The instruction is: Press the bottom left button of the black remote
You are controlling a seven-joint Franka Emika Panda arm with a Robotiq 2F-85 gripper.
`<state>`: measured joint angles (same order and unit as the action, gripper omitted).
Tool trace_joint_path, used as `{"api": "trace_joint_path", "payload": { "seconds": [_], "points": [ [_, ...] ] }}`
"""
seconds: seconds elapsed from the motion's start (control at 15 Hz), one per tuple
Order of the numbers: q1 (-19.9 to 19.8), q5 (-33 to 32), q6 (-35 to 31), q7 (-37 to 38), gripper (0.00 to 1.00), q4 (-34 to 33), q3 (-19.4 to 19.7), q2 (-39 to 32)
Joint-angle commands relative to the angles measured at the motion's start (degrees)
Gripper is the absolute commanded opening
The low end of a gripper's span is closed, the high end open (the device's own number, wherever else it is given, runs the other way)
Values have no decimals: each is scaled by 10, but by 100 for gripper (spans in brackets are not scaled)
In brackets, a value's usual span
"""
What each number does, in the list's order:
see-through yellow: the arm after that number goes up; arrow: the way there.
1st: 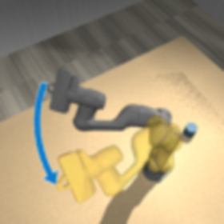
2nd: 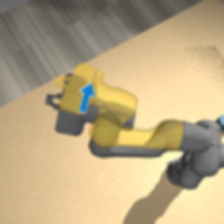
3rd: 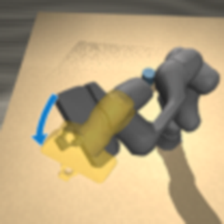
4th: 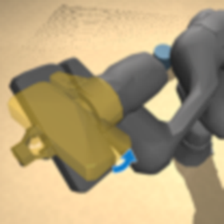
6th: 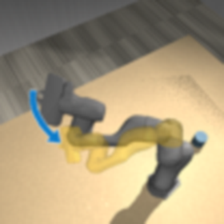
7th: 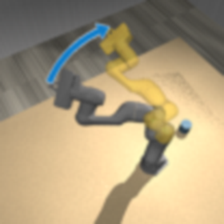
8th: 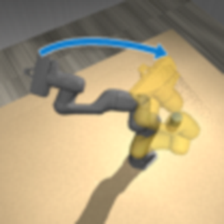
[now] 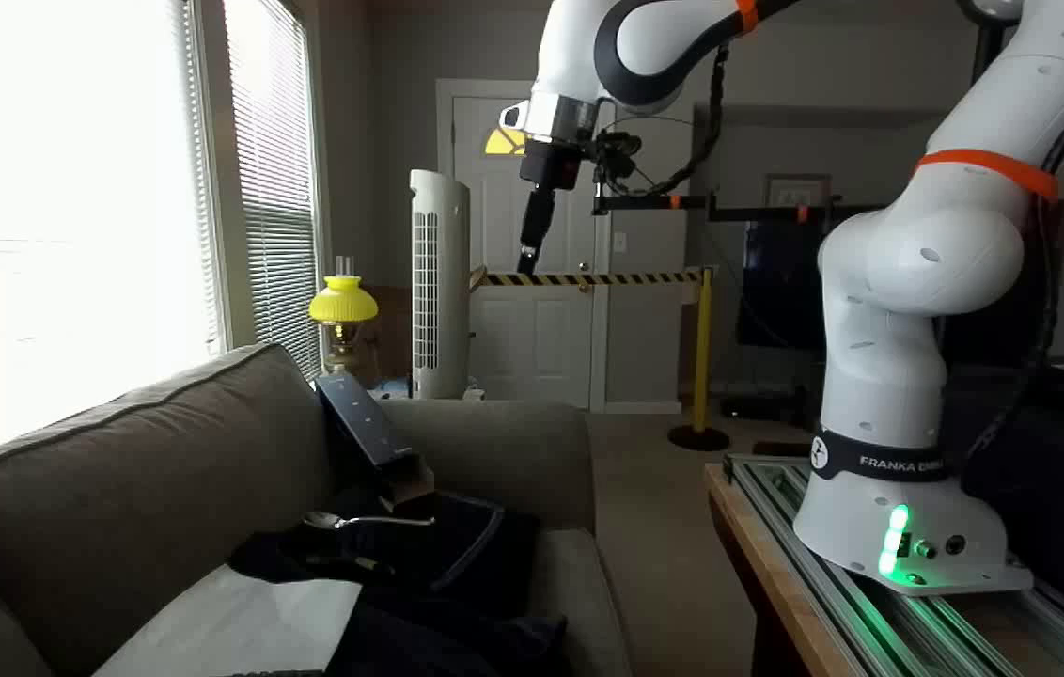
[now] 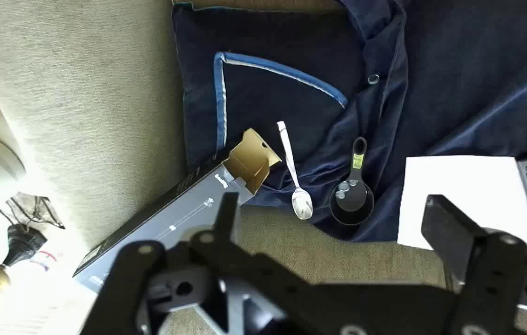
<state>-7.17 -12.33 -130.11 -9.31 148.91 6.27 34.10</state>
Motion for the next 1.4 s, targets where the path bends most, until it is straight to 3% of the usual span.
{"api": "trace_joint_path", "payload": {
  "seconds": [0.0, 0.2, 0.73, 1.0, 1.33],
  "points": [
    [1, 0, 2, 0, 100, -1, 0, 0],
    [21, 1, -20, -19, 100, -29, -6, -39],
    [143, 51, -142, -181, 100, -141, -20, -217],
    [166, 115, -149, -253, 100, -179, -37, -291],
    [164, 214, -147, -362, 100, -201, -78, -361]
  ]
}}
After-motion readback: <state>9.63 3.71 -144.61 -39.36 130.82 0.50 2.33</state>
